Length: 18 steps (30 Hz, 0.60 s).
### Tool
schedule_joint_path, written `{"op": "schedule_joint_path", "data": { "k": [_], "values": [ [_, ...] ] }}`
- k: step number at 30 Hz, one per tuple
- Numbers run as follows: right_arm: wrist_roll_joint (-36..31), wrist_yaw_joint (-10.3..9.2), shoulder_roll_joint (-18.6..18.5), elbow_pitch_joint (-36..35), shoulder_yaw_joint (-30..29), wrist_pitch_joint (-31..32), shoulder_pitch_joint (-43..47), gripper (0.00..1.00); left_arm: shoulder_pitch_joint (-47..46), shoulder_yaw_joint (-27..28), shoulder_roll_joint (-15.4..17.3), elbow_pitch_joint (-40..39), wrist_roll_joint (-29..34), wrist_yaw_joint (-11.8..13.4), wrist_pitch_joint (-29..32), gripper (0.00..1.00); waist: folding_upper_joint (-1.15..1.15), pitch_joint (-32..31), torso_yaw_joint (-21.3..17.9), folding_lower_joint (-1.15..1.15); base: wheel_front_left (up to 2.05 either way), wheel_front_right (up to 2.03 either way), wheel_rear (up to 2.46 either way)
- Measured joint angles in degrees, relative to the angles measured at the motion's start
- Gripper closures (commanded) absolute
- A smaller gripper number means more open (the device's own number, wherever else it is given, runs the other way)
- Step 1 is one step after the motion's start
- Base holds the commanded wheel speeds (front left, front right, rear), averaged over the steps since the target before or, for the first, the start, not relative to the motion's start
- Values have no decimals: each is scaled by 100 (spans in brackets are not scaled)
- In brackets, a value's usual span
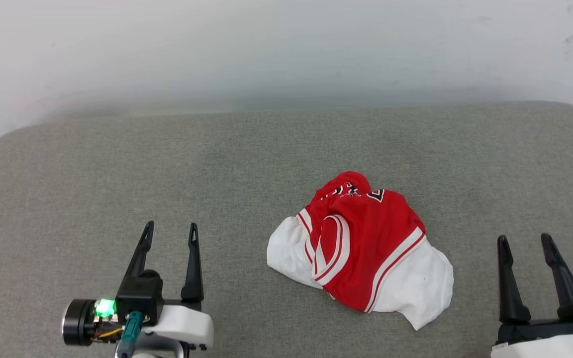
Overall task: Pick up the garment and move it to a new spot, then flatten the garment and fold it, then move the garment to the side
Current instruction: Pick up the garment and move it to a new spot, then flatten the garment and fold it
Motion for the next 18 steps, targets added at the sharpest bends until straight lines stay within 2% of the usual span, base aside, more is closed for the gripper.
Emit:
{"op": "schedule_joint_path", "data": {
  "k": [18],
  "values": [
    [82,0,1,108,25,0,179,0,411,672,-510,75,547,-589,0,0,0,-61,-15,0,0,0,0]
  ]
}}
